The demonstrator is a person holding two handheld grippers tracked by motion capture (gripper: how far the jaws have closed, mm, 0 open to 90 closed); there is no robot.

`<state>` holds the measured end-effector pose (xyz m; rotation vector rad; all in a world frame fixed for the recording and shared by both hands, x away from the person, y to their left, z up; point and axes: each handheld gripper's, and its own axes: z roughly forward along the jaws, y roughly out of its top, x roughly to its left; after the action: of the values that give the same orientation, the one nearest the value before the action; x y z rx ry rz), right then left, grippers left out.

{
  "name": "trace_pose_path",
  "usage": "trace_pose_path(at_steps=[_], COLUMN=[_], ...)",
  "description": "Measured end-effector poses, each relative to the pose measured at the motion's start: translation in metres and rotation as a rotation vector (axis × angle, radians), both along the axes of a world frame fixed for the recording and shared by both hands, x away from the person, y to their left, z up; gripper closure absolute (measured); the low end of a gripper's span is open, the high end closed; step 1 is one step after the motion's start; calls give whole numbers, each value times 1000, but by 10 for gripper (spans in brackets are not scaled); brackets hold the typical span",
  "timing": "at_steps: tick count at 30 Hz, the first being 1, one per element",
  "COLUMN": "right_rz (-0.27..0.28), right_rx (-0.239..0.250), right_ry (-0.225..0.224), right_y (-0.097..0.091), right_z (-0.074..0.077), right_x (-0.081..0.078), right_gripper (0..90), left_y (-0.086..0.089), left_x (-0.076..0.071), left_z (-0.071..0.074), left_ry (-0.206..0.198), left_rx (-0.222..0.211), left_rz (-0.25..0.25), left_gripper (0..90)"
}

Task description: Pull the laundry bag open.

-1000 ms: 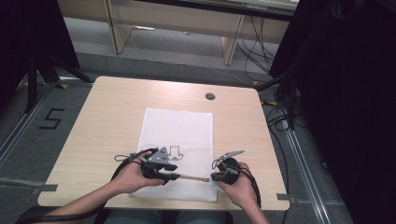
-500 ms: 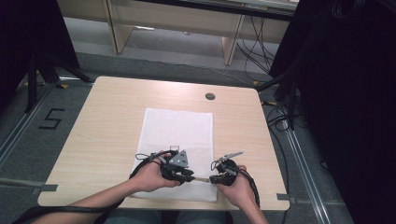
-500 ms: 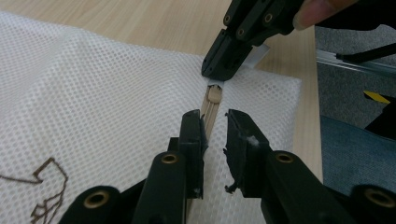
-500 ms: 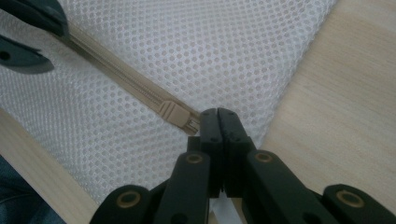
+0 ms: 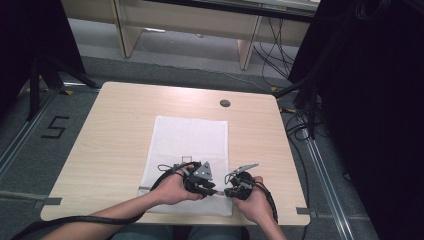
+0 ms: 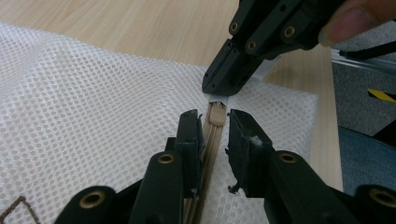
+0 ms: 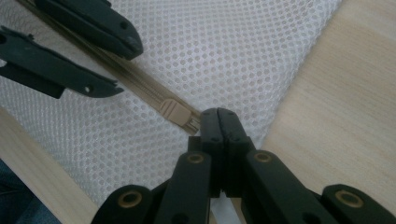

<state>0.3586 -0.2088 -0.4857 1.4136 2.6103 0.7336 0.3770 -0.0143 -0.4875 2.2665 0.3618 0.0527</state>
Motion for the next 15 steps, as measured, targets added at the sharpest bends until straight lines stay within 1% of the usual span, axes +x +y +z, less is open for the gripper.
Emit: trace_pose_path(at_steps=[1, 2, 4, 5, 6, 7, 10, 11, 12, 13, 14, 15], right_rz=[1, 0, 1, 16, 14, 14, 6, -10, -10, 9, 2, 2], right_rx=[-1, -1, -1, -1, -1, 0, 6, 13, 13, 13, 16, 16], right_ry=[1, 2, -1, -20, -21, -20, -13, 14, 14, -11, -12, -12], right_y=[0, 0, 0, -1, -1, -1, -2, -1, -1, -3, -3, -3], right_z=[0, 0, 0, -1, -1, -1, -1, 0, 0, -1, -1, -2], right_x=[0, 0, 0, 1, 1, 1, 2, 0, 0, 2, 2, 2], right_gripper=[900, 900, 900, 900, 900, 900, 900, 900, 900, 900, 900, 900], left_y=[-1, -2, -3, -3, -4, -4, -6, -7, -7, -8, -9, -10], left_x=[1, 2, 2, 2, 2, 2, 2, 3, 2, 3, 3, 3], left_z=[0, 0, 0, -1, -2, -2, -4, -4, -5, -6, -7, -8], left_ry=[-6, 6, 1, 4, 14, 10, 14, 5, 18, 3, 16, 20], left_rx=[-2, -9, -8, -7, -7, -4, -9, -9, -10, -4, -7, -5], left_rz=[-6, 1, -1, 2, 8, 5, 11, 2, 13, -1, 6, 10], left_gripper=[728, 727, 725, 724, 722, 720, 716, 716, 716, 716, 715, 715])
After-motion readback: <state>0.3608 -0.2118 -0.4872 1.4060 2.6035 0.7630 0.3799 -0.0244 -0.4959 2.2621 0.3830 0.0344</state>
